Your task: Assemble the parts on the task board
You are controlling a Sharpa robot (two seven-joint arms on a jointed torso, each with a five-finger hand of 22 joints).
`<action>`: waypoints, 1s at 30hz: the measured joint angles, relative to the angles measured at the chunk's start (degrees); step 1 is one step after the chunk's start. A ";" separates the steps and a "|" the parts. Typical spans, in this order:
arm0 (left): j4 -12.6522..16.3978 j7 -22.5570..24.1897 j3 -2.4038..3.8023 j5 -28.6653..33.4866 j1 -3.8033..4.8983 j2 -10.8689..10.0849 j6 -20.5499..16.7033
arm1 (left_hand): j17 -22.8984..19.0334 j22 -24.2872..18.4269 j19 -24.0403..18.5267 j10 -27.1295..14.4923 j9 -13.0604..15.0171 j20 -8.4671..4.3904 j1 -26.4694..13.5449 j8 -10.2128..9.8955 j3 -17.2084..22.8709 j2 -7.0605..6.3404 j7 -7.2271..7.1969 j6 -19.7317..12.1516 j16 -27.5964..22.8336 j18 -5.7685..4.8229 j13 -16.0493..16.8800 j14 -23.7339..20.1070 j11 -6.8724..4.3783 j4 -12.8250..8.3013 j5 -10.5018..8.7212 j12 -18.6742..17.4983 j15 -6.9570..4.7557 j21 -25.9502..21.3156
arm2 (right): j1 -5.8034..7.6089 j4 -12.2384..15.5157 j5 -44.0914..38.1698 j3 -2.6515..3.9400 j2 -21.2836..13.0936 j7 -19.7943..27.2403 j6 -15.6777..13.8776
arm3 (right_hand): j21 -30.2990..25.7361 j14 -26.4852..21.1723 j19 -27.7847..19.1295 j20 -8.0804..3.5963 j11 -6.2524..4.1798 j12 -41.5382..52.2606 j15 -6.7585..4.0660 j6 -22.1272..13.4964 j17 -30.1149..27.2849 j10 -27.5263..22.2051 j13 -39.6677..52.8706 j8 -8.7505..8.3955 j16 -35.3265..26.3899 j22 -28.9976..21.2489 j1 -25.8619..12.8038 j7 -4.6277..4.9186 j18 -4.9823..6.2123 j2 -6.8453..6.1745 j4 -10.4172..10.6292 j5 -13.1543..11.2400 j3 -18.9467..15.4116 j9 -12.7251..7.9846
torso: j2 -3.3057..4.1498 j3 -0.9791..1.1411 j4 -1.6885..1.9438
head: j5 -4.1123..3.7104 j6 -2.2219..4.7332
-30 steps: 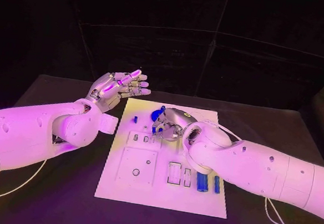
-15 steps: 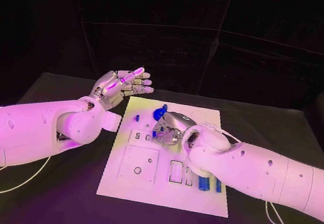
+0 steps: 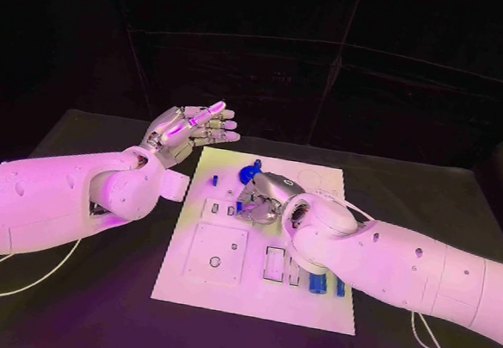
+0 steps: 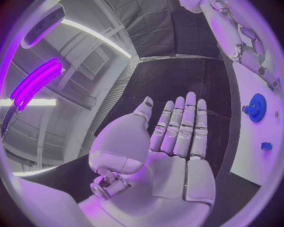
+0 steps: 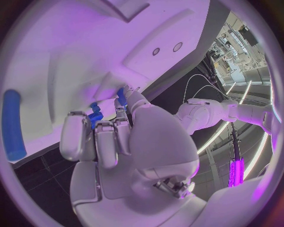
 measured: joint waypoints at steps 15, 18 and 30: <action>-0.13 -0.09 -0.01 0.05 0.00 -0.01 0.18 | -0.01 0.01 0.18 0.00 0.00 -0.18 0.00 0.00 0.00 0.00 0.00 0.00 -0.23 0.00 0.01 0.00 0.00 0.00 0.00 -0.18 0.00 0.00 | -0.32 0.36 -0.31 -0.06 -0.23 0.01 0.22 | -0.23 0.00 0.00 0.00 0.22 -1.10 0.00 -1.90 0.04 0.21 -0.06 -1.24 -0.30 -0.41 -1.42 0.46 0.00 -1.40 -0.36 0.03 0.70 -0.23 | -0.02 -0.01 0.00 | -0.06 -0.15; -0.16 -0.11 -0.01 0.05 0.00 -0.01 0.23 | -0.05 0.01 0.18 0.00 0.00 -0.18 0.00 0.00 0.00 0.00 0.00 0.00 -0.23 0.00 0.01 0.00 0.00 0.00 0.00 -0.23 0.00 -0.01 | -0.39 0.56 -0.41 -0.08 -0.24 -0.01 0.22 | -0.23 0.00 0.00 0.00 0.42 -1.24 0.00 -2.13 0.04 0.01 -0.24 -1.33 -0.30 -0.41 -1.60 0.62 0.00 -1.58 -0.33 0.17 0.80 -0.47 | -0.02 -0.03 0.00 | -0.09 -0.20; -0.18 -0.18 -0.01 0.07 -0.01 -0.04 0.36 | -0.04 0.01 0.18 -0.20 0.00 -0.18 0.00 -0.23 0.00 0.00 0.00 0.00 -0.23 0.00 0.01 0.00 0.20 0.00 0.00 -0.23 0.00 -0.01 | -0.46 0.72 -0.85 -0.09 -0.33 -0.14 0.27 | -0.22 0.21 -0.21 0.21 0.42 -1.36 0.22 -2.39 0.03 0.01 -0.81 -1.49 -0.30 -0.52 -2.37 0.76 0.00 -2.36 -0.28 -0.06 0.76 -0.36 | -0.04 -0.06 0.03 | -0.04 -0.35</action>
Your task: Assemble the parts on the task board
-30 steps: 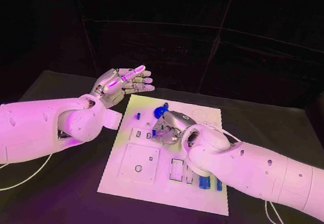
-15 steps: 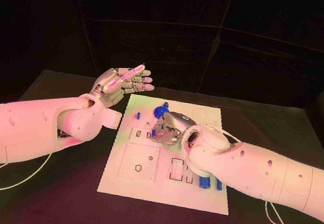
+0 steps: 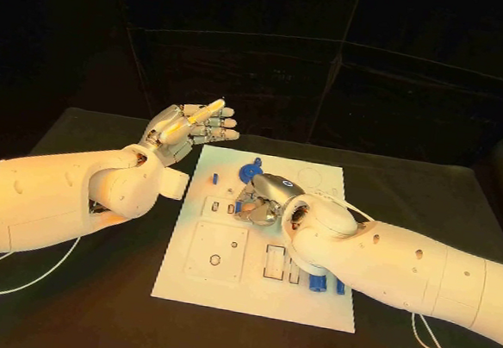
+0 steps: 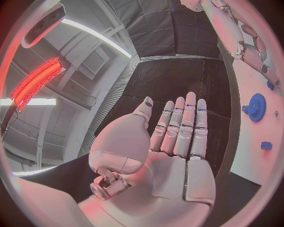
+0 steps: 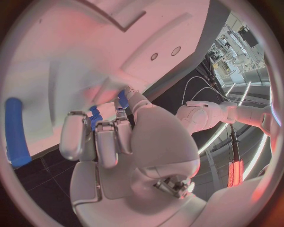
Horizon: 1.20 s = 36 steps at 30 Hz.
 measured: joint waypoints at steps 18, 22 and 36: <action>-0.07 -0.22 0.00 0.02 0.00 0.02 0.04 | -0.05 0.00 0.00 0.00 0.00 0.00 0.00 0.00 0.00 0.00 0.00 0.00 0.00 0.00 0.01 -0.20 0.00 0.00 0.00 0.00 0.20 0.00 | -0.24 0.10 -0.41 -0.10 0.26 -0.34 -0.53 | -0.44 -0.21 -0.33 0.75 1.23 -2.69 0.62 -4.73 -0.01 -0.82 0.05 0.29 -0.25 -0.84 -3.43 0.66 0.00 -2.75 2.60 -4.60 -2.61 -0.01 | 0.00 0.00 0.03 | 0.40 -0.26; -0.08 -0.24 -0.01 0.02 0.00 0.02 0.08 | -0.04 0.00 0.00 0.00 0.00 0.00 0.00 0.00 0.00 0.00 0.00 0.00 -0.22 0.00 0.01 -0.20 0.00 0.00 0.00 0.00 0.20 0.00 | -0.28 0.11 -0.47 -0.15 0.28 -0.43 -0.84 | -0.78 -0.21 -0.55 0.98 1.63 -3.68 1.03 -6.00 -0.01 -1.24 0.05 0.29 -0.40 -1.28 -3.85 1.02 0.00 -3.17 3.56 -6.28 -3.94 -0.01 | 0.00 0.01 0.00 | 0.40 -0.30; -1.42 -0.84 -0.01 -0.25 -0.01 0.01 1.06 | 3.15 1.93 9.97 2.53 0.06 -3.26 0.00 0.00 -0.16 0.00 -0.85 2.32 5.12 -0.03 0.04 11.69 -2.05 0.16 0.00 0.00 -3.22 4.99 | -0.59 2.75 -0.72 -0.28 -3.35 2.65 -8.46 | -2.33 -0.12 -1.64 2.06 2.44 -5.70 1.74 -12.04 -0.02 -3.09 0.05 0.29 -1.53 -4.04 -2.12 2.09 0.00 -4.28 5.20 -6.13 -7.46 -0.04 | -0.08 0.09 -0.12 | 0.76 -0.17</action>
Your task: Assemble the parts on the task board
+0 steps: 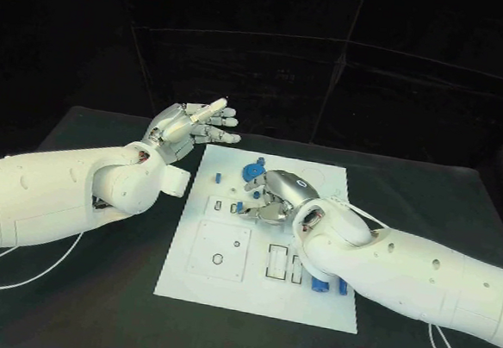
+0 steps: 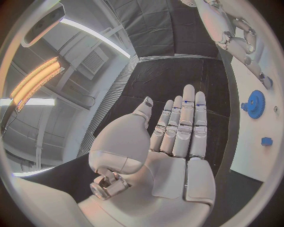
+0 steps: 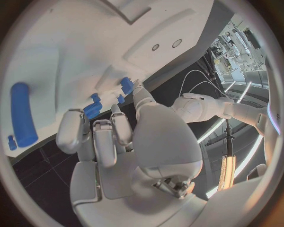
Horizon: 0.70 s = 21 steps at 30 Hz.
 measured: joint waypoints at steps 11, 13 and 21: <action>-2.94 -13.01 0.00 -14.91 1.14 -1.10 1.29 | 16.30 4.06 15.36 12.63 0.45 -6.51 2.30 0.96 0.55 -3.43 -4.18 5.24 20.09 -0.02 2.87 14.50 -5.12 -3.25 0.00 2.76 -5.97 9.75 | 5.55 7.03 13.51 0.06 -13.31 14.11 -1.54 | -2.95 -0.10 -2.26 -0.22 -0.21 -2.88 0.10 1.39 0.00 -1.64 0.00 0.38 -2.39 -5.10 2.55 -0.48 -0.01 1.37 0.07 3.42 -1.49 0.24 | -0.89 0.34 -0.33 | 0.60 -0.13; -2.96 -17.64 0.03 -20.01 1.56 -1.11 1.87 | 24.91 4.72 16.33 14.35 0.62 -7.00 1.57 1.65 0.38 -3.93 -4.77 5.83 27.94 -0.01 3.77 14.51 -5.69 -3.01 0.00 3.76 -6.43 11.05 | 6.76 7.31 16.36 0.08 -15.11 15.11 -1.35 | -2.95 -0.10 -2.46 -0.42 -0.33 -3.12 0.10 1.66 0.00 -1.76 0.01 0.38 -2.51 -5.43 2.55 -0.35 -0.01 1.37 0.14 3.70 -1.89 0.26 | -1.15 0.46 -0.48 | 0.75 -0.32; -3.15 -38.75 0.08 -40.74 4.72 0.66 8.99 | 67.30 26.67 29.00 17.73 3.12 -10.44 -3.44 6.94 -0.46 -2.81 -7.22 5.69 67.34 -0.99 17.12 14.52 -8.27 4.95 -0.28 19.57 -8.90 34.64 | 8.84 5.84 28.60 0.09 -19.07 16.84 -0.68 | -3.62 -0.10 -2.67 -0.64 -0.41 -3.49 0.10 1.90 -0.01 -1.84 -0.22 0.38 -2.89 -6.38 2.93 -0.59 0.92 1.76 0.12 5.87 -2.65 0.31 | -2.24 0.75 -1.15 | 1.11 -0.73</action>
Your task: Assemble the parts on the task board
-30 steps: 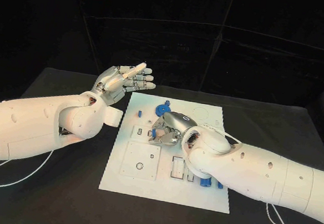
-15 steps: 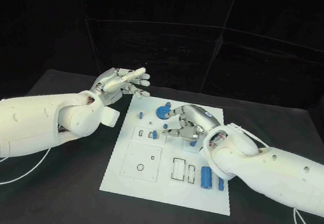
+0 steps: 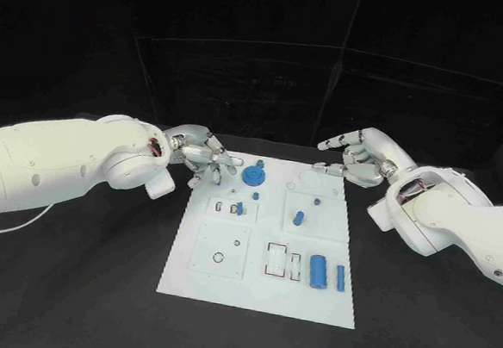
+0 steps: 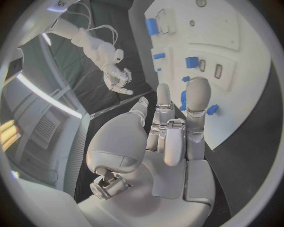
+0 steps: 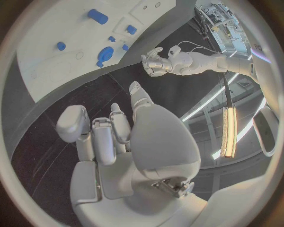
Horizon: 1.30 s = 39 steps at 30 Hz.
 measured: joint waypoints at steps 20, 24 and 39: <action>-3.66 -26.15 -0.02 -14.74 1.89 9.00 10.94 | 0.02 25.53 2.63 -1.44 14.31 -0.87 0.20 22.79 -9.16 -1.80 -2.32 -7.62 4.10 -3.00 35.78 -0.10 -1.98 11.41 -1.01 36.09 -1.33 18.62 | 0.35 -1.63 5.05 -0.03 0.09 -2.05 1.90 | -0.80 0.00 0.00 0.00 0.00 0.00 0.00 0.60 0.00 0.01 -0.07 0.47 -0.61 -1.10 0.00 -0.21 -0.01 0.00 0.83 0.55 -2.25 -0.01 | -0.45 0.12 -0.09 | 0.27 -0.86; -4.02 -27.73 -0.02 -15.31 1.92 10.12 11.69 | 0.02 26.17 2.63 -1.44 15.35 -0.87 0.02 23.99 -9.82 -1.62 -2.37 -8.44 4.15 -3.00 36.22 -0.10 -1.98 11.32 -1.05 36.45 -1.33 18.81 | 0.35 -1.80 4.65 -0.03 0.36 -2.70 2.14 | -0.88 0.00 -0.20 -0.21 0.00 0.00 0.00 0.77 -0.01 0.01 -0.07 0.47 -0.61 -1.27 0.00 -0.38 -0.01 0.00 0.88 0.84 -2.62 -0.01 | -0.44 0.11 -0.09 | 0.24 -1.04; -5.57 -30.65 -0.02 -16.00 2.02 13.99 15.09 | 0.01 26.60 2.42 -1.85 16.41 -1.08 0.27 25.08 -10.38 -1.87 -2.37 -9.65 4.15 -3.00 36.17 -0.10 -1.97 11.09 -1.05 36.80 -1.32 19.15 | 0.35 -2.23 3.56 -0.03 1.24 -4.21 2.81 | -1.14 0.00 -0.20 -0.21 0.00 0.00 0.00 0.80 -0.01 0.01 -0.06 0.47 -0.83 -1.56 0.00 -0.41 -0.02 0.00 1.06 2.14 -3.11 -0.02 | -0.38 0.05 -0.13 | 0.13 -1.41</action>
